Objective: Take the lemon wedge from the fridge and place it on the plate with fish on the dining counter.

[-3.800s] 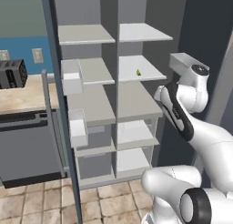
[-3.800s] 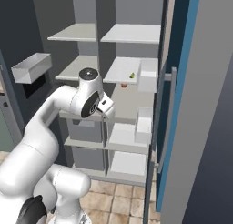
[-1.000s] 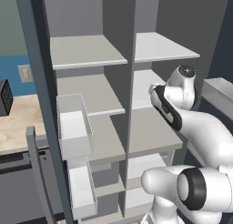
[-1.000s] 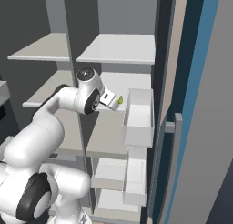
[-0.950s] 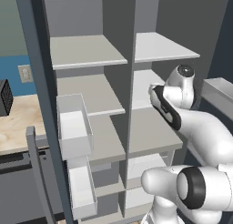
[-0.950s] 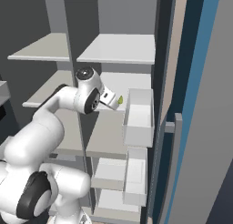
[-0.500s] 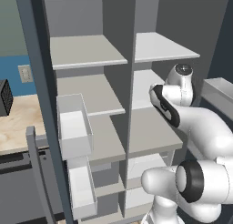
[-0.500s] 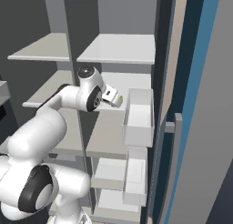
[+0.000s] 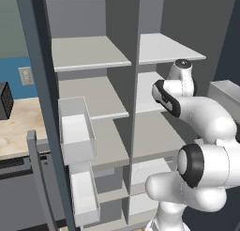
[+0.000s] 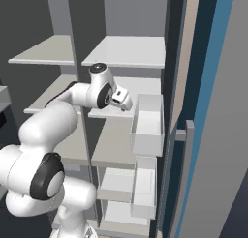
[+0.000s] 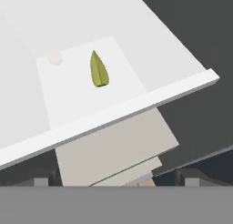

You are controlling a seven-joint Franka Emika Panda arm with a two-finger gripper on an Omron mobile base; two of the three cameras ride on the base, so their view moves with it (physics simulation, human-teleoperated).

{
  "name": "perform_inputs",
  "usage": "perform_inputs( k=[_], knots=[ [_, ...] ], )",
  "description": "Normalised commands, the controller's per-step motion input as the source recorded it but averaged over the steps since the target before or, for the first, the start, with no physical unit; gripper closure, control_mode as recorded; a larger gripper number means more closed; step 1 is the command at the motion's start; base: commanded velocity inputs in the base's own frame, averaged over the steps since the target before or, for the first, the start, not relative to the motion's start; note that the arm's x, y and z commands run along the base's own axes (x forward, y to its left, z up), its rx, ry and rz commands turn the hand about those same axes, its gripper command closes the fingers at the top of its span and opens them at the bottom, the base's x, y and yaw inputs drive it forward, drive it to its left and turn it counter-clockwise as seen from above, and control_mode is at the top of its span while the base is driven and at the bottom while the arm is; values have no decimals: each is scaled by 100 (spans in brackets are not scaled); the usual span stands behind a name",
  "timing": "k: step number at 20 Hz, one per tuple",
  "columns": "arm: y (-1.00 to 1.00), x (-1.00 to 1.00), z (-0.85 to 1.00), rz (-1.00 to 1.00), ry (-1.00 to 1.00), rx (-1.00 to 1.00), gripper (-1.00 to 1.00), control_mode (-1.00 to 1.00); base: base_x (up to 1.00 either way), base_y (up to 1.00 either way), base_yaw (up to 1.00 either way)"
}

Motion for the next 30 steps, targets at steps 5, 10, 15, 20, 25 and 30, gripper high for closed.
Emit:
perform_inputs(
  k=[5, 10, 15, 20, 25, 30],
  knots=[
    [-2, 12, 0, 0, 0, 3, -100, -100, 0, 0, 0],
    [-3, 3, 0, 0, -6, 3, -100, -100, 0, 0, 0],
    [0, 9, -1, 0, -4, 0, -100, -100, 0, 0, 0],
    [0, 11, -6, 0, 0, 0, -100, -100, 0, 0, 0],
    [0, 5, -15, 1, 0, 0, -100, -100, 0, 0, 0],
    [-1, 24, -5, 0, 0, 0, -100, -100, 0, 0, 0]
  ],
)
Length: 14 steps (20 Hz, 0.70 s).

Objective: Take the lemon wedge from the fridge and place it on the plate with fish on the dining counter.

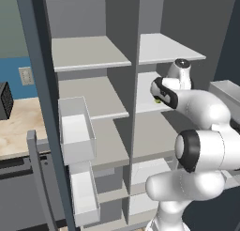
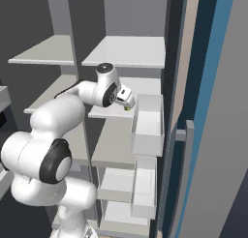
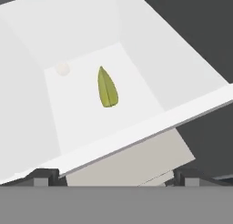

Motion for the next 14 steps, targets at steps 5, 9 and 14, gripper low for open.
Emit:
perform_inputs(
  k=[5, 9, 14],
  knots=[
    [-4, 31, 0, 0, 0, 0, -100, -100, 0, 0, 0],
    [-6, 20, -8, 1, 0, 0, -100, -100, 0, 0, 0],
    [-13, 0, -23, 5, 2, 0, -100, -100, 0, 0, 0]
  ],
)
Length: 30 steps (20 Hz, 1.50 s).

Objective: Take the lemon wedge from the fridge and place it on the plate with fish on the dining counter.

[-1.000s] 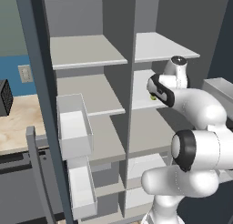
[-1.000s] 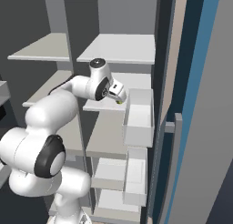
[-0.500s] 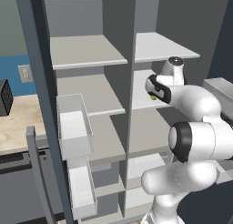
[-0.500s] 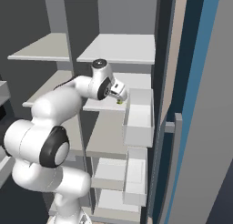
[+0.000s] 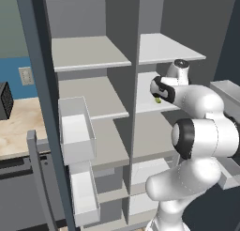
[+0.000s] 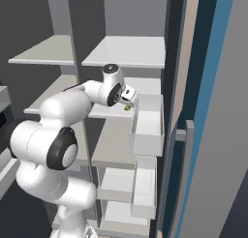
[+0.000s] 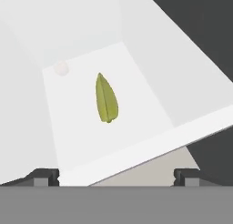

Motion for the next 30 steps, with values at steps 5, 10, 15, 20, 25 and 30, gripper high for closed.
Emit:
perform_inputs(
  k=[5, 10, 15, 20, 25, 30],
  knots=[
    [-5, 1, -28, 5, 1, 0, -100, -100, 0, 0, 0],
    [0, 26, -14, 5, 0, 0, -100, -100, 0, 0, 0],
    [0, 33, -8, 3, 0, 0, -100, -100, 0, 0, 0],
    [0, 25, -14, 4, 0, 0, -100, -100, 0, 0, 0],
    [0, 25, -20, 4, 0, 0, -100, -100, 0, 0, 0],
    [0, 26, -27, 4, 0, 0, -100, -100, 0, 0, 0]
  ],
)
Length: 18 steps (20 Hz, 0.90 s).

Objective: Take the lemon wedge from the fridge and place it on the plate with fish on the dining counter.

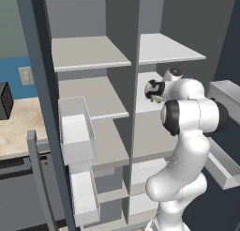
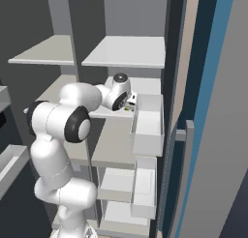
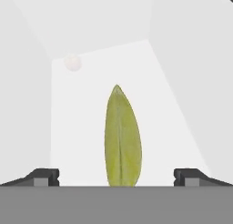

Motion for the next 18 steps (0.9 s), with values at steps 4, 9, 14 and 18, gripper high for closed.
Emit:
perform_inputs(
  k=[4, 9, 14, 18],
  knots=[
    [0, 34, -20, 3, 0, 0, -100, -100, 0, 0, 0],
    [0, 38, -13, 2, 0, 0, -100, -100, 0, 0, 0],
    [0, 33, -13, 1, 0, 0, -100, -100, 0, 0, 0],
    [0, 6, -34, 2, 3, -1, 100, -100, 0, 0, 0]
  ],
)
